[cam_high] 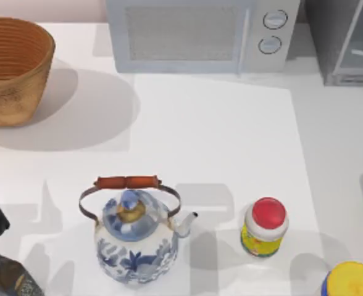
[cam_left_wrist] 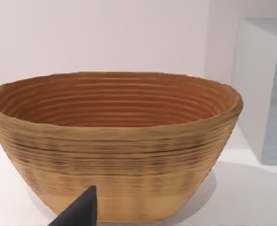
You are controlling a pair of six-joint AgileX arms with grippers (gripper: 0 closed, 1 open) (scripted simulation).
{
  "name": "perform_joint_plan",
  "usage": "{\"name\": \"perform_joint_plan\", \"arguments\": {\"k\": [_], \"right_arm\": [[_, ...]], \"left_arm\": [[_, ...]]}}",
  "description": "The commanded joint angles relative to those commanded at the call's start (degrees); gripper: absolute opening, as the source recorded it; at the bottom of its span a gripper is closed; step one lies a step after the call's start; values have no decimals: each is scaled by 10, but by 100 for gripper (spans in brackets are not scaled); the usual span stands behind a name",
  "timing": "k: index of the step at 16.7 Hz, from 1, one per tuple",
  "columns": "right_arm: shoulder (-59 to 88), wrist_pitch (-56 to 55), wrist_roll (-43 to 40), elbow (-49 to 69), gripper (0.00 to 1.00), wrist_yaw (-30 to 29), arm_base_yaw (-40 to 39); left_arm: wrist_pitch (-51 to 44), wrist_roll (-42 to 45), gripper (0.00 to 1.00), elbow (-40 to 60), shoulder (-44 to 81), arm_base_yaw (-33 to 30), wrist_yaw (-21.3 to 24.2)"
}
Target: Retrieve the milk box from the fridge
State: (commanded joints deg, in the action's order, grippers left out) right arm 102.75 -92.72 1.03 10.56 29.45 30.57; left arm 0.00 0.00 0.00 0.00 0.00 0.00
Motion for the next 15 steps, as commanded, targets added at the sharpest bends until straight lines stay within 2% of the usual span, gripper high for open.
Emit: {"name": "perform_joint_plan", "arguments": {"k": [5,8,15], "right_arm": [[-1,2,0,-1,100,-1,-3],[23,20,-3,37,100,-17,-13],[144,155,-7,297,100,-102,-91]], "left_arm": [[0,0,100,0,0,0,0],[0,0,100,0,0,0,0],[0,0,100,0,0,0,0]]}}
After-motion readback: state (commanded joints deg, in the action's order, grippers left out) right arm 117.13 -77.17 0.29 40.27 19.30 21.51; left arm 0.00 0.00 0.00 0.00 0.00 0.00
